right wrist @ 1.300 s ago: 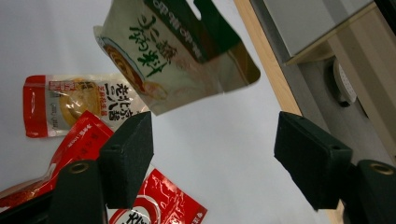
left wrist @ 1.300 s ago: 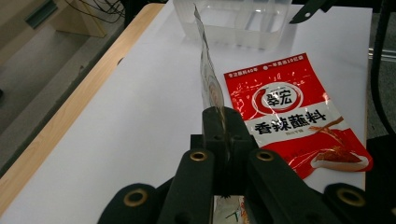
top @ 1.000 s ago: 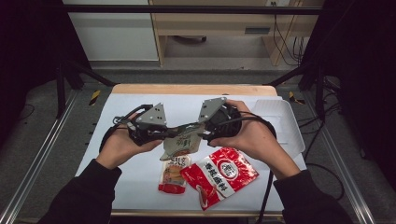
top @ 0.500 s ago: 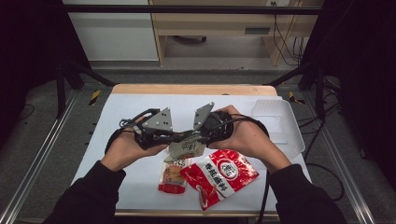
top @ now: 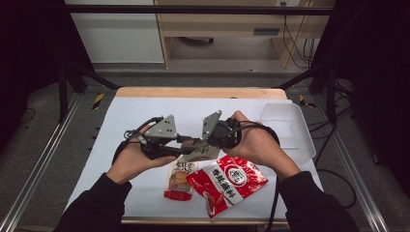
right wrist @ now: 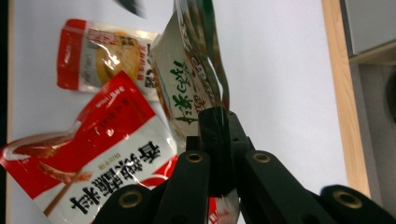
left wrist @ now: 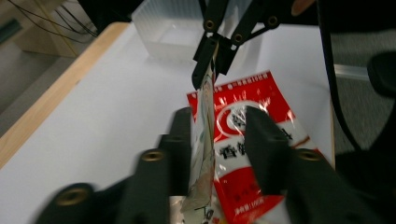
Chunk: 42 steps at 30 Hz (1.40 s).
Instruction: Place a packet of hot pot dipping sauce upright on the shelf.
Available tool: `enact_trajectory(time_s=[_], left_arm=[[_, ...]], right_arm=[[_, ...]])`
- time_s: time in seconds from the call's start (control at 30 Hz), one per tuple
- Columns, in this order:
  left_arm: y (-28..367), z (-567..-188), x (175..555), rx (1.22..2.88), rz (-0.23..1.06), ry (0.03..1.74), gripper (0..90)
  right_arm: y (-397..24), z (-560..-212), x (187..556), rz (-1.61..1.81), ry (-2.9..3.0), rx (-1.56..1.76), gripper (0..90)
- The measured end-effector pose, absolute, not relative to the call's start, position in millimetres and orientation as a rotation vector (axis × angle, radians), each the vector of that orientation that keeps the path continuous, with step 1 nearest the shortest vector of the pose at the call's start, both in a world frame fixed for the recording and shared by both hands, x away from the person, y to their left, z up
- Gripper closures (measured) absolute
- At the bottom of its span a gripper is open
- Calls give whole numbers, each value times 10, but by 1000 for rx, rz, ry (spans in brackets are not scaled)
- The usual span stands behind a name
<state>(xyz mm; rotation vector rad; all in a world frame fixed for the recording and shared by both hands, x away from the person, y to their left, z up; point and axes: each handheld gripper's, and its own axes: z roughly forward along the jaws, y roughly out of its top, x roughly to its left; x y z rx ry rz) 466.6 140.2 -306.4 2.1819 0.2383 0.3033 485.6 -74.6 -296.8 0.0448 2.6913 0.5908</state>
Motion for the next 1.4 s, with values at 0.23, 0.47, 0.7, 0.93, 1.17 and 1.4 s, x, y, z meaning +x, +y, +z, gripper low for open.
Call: enact_trajectory(time_s=[0.23,0.47,0.7,0.93,1.17,1.4], left_arm=[[1596,-3166,4578,2097,373,305,342],[1913,-3544,4526,2088,377,425,213],[2338,-3880,4490,2033,396,551,162],[2667,-4088,4507,2035,445,634,113],[2868,-4226,4555,1993,463,751,110],[3104,-4395,4451,1987,480,830,110]], right_arm=[[-947,-2828,4898,568,2659,82,900],[-1304,-2668,4943,569,2604,160,900],[-1621,-2479,4972,574,2547,248,900],[-1947,-2376,4942,609,2466,340,900],[-2354,-2489,4925,602,2445,403,900],[-2726,-2627,4807,602,2435,489,900]])
